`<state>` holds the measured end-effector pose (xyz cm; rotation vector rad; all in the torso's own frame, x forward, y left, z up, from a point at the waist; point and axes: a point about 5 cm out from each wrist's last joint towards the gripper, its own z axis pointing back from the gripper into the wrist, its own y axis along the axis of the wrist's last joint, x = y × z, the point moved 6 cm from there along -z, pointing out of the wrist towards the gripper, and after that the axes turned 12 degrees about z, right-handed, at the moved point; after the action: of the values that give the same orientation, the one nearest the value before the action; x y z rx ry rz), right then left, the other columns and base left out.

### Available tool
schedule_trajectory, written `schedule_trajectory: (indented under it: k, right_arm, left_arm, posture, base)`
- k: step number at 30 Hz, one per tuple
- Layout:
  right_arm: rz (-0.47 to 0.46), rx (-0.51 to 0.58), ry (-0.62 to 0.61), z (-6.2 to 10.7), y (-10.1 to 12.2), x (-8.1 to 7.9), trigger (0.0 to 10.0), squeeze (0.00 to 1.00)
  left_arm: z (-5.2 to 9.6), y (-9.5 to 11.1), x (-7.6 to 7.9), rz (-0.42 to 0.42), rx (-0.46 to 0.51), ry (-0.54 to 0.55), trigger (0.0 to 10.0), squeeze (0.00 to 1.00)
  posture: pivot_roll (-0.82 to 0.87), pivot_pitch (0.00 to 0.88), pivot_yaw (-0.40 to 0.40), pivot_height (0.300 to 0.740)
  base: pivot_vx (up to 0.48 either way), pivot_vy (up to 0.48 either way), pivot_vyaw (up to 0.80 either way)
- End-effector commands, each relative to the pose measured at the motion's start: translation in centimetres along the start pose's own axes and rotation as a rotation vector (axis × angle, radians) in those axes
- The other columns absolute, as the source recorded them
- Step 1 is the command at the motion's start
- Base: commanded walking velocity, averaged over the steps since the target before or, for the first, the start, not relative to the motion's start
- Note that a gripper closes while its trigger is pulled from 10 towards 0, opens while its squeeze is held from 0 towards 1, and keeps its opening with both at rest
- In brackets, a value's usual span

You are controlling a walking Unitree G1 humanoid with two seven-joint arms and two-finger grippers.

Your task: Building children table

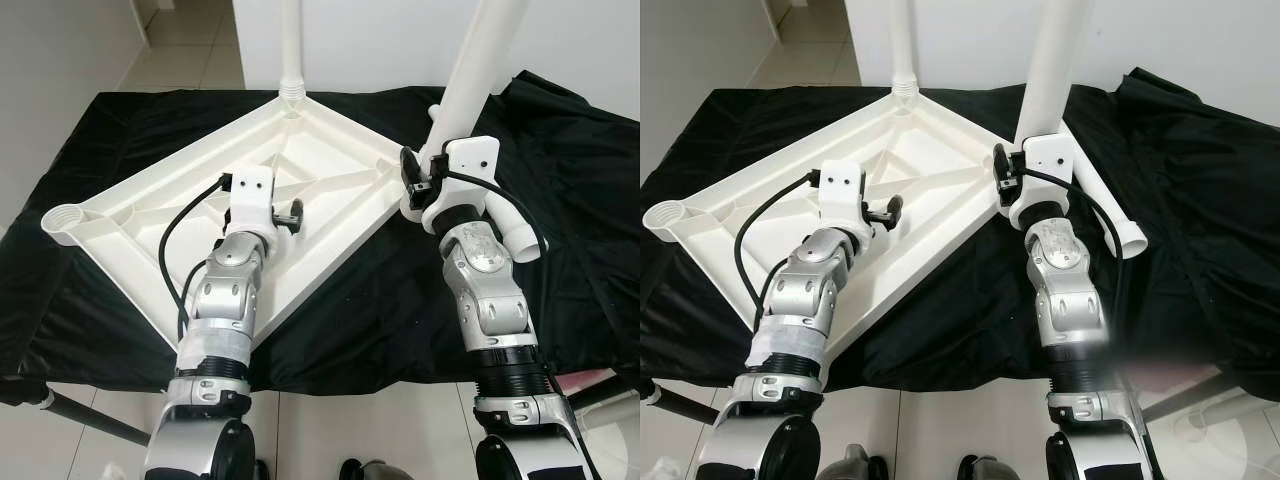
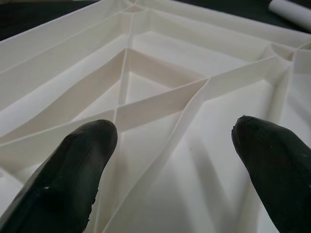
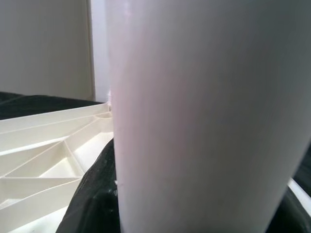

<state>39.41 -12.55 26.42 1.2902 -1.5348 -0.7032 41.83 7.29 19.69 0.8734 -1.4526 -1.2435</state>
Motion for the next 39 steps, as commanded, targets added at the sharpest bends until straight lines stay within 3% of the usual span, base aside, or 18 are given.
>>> schedule_trajectory:
  k: [1,3,7,9,12,13,21,23,27,34,39]
  right_arm:
    - [0.009,0.008,-0.006,0.2,0.2,0.2,10.0,0.00]
    - [0.010,0.009,-0.007,0.2,0.2,0.3,10.0,0.00]
    - [0.011,0.009,-0.009,0.2,0.2,0.3,10.0,0.00]
    - [0.013,0.008,-0.010,0.2,0.2,0.4,10.0,0.00]
    - [0.013,0.007,-0.011,0.2,0.1,0.4,10.0,0.00]
    - [0.014,0.007,-0.010,0.2,0.1,0.4,10.0,0.00]
    - [0.016,0.006,-0.006,0.3,0.1,0.5,10.0,0.00]
    - [0.021,0.005,-0.001,0.3,0.0,0.6,10.0,0.00]
    - [0.028,0.005,0.006,0.2,0.0,0.6,10.0,0.00]
    - [0.033,0.003,0.009,0.3,0.0,0.7,10.0,0.00]
    - [0.037,0.000,0.012,0.4,-0.2,0.7,10.0,0.00]
  left_arm:
    - [0.2,0.4,2.0,-0.013,0.005,-0.164,10.0,0.00]
    - [0.4,1.3,1.5,-0.074,0.028,-0.205,10.0,0.00]
    - [0.4,2.0,0.4,-0.108,0.035,-0.207,10.0,0.00]
    - [0.5,2.8,-2.3,-0.193,0.026,-0.174,10.0,0.00]
    - [0.6,3.1,-3.5,-0.220,0.019,-0.157,10.0,0.00]
    - [0.9,2.9,-4.8,-0.260,-0.011,-0.147,10.0,0.00]
    - [2.3,1.5,-8.2,-0.385,-0.115,-0.147,10.0,0.00]
    - [3.1,0.4,-10.5,-0.456,-0.184,-0.120,10.0,0.00]
    - [4.2,-1.1,-12.3,-0.527,-0.276,-0.147,10.0,0.00]
    - [6.0,-2.4,-12.6,-0.601,-0.363,-0.250,10.0,0.00]
    - [7.6,-3.5,-10.9,-0.602,-0.419,-0.396,10.0,0.00]
  posture:
    - [-0.06,0.118,0.036,0.740]
    - [-0.06,0.118,0.037,0.740]
    - [-0.06,0.117,0.037,0.740]
    - [-0.05,0.118,0.036,0.740]
    - [-0.05,0.118,0.036,0.740]
    - [-0.05,0.119,0.034,0.740]
    - [-0.05,0.119,0.028,0.740]
    - [-0.04,0.121,0.020,0.740]
    - [-0.05,0.123,0.018,0.740]
    - [-0.05,0.128,0.016,0.740]
    - [-0.05,0.131,0.015,0.740]
  base:
    - [0.000,0.000,0.00]
    - [0.000,0.000,0.00]
    - [0.000,0.000,0.00]
    - [0.000,0.000,0.00]
    - [0.000,0.000,0.00]
    - [0.000,0.000,0.00]
    - [0.000,0.000,0.00]
    - [0.000,0.000,0.00]
    - [0.000,0.000,0.00]
    - [0.000,0.000,0.00]
    - [0.000,0.000,0.00]
